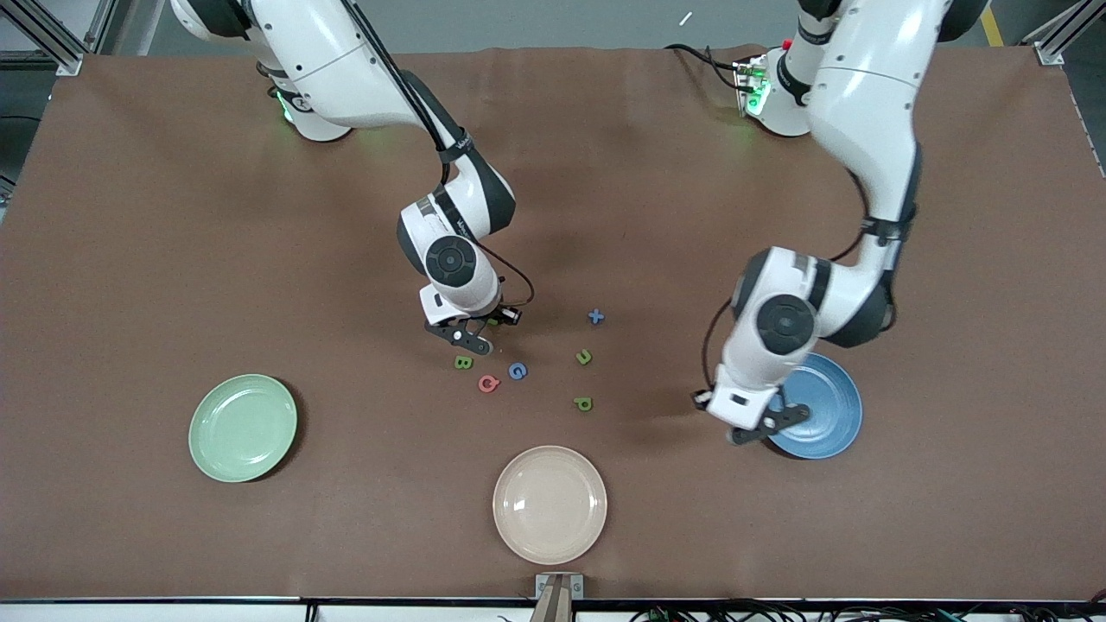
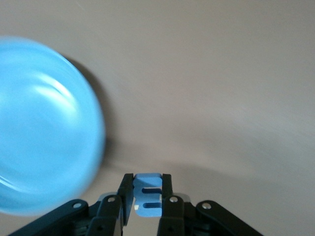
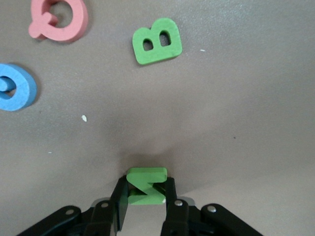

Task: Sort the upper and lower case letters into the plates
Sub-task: 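Place the E on the blue plate while the right gripper places the M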

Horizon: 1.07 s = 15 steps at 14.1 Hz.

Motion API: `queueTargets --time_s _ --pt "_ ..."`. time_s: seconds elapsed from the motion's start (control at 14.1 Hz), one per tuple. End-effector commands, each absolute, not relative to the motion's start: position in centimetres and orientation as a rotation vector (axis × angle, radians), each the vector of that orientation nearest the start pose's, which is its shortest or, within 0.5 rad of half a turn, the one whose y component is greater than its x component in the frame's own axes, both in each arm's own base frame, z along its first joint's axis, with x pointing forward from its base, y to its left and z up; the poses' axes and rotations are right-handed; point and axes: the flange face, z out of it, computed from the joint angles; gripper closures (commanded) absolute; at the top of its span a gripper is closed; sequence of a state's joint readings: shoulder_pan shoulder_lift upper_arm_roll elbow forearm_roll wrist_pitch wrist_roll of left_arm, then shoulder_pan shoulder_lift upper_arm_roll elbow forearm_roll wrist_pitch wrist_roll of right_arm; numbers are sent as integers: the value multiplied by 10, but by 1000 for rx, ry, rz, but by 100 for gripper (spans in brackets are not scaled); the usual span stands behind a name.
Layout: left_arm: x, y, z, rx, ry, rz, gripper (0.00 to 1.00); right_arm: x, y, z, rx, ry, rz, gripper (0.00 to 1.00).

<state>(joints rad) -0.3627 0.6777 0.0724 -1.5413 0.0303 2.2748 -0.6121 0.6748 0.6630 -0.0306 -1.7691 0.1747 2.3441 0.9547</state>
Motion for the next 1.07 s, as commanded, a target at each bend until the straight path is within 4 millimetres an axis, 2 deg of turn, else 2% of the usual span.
queueTargets --time_s 0.0,0.07,0.21,0.28,0.36,0.43,0.57,0.92,1.0 --pt "691 -145 252 -3058 -387 -87 95 515 387 175 -3055 694 223 89" --pt "694 -128 240 -3048 -419 -71 88 518 386 179 -3056 688 212 92" --pt "694 -116 232 -3042 -434 -52 71 533 368 194 -3100 685 209 94" --pt "694 -113 225 -3038 -437 -41 43 546 354 203 -3161 634 184 94" --pt "695 -105 225 -3035 -453 -40 10 562 339 213 -3197 602 161 94" --pt "695 -105 227 -3037 -454 -44 0 577 323 220 -3213 565 145 94" --pt "691 -124 232 -3044 -446 -41 0 603 283 228 -3221 414 140 94" --pt "664 -250 244 -3069 -372 -99 1 657 177 259 -3298 58 120 94" --pt "664 -269 251 -3079 -384 -132 2 663 160 264 -3314 -6 108 94"
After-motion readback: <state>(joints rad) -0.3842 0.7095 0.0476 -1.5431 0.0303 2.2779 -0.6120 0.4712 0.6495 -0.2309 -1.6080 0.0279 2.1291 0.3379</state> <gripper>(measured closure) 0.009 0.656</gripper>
